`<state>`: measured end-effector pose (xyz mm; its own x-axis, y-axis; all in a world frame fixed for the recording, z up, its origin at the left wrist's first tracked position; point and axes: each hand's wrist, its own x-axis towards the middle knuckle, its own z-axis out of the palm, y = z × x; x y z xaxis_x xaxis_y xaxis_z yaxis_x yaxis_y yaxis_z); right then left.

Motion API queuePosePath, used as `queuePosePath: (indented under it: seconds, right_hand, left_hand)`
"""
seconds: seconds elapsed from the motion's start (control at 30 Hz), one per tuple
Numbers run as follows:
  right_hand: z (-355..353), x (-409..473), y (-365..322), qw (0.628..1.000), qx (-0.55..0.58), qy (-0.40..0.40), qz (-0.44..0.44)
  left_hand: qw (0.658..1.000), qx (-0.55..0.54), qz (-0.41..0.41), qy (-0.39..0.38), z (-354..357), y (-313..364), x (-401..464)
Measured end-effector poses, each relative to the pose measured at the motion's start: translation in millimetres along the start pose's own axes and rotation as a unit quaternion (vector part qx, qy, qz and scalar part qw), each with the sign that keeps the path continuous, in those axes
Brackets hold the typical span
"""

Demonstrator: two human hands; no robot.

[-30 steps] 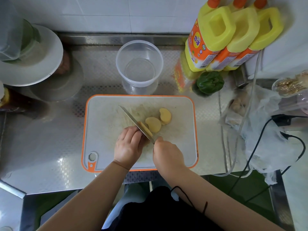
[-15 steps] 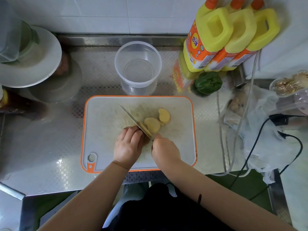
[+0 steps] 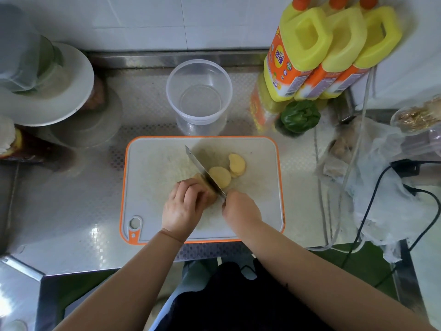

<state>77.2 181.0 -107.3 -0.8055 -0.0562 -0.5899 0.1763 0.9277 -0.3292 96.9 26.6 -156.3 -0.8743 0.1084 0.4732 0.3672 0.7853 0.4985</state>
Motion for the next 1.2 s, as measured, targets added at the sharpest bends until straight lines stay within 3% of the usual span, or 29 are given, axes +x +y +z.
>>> queuePosePath:
  seconds: [0.33,0.53,0.67,0.8,0.93,1.1,1.2]
  right_hand:
    - [4,-11,1,0.998,0.022,0.027,-0.05]
    - [-19,-15,10,0.996,0.033,0.006,-0.088]
    - [-42,4,9,0.986,0.091,0.111,-0.087]
    - [-42,23,-4,0.994,0.053,0.036,-0.086]
    - [-44,32,0,0.992,0.029,0.083,-0.087]
    - [-45,26,13,0.993,0.045,0.108,-0.019]
    - [-40,-9,14,0.998,0.037,0.025,-0.036]
  left_hand:
    - [0.993,0.095,0.051,-0.039,-1,2,-3]
    - [0.995,0.067,0.063,-0.036,0,-3,-3]
    - [0.995,0.067,0.061,-0.036,1,-4,-3]
    - [0.996,0.062,0.058,-0.037,2,-4,-4]
    - [0.996,0.06,0.061,-0.038,2,-4,-3]
    - [0.996,0.057,0.061,-0.031,3,-5,-4]
    - [0.996,0.058,0.059,-0.026,4,-7,-5]
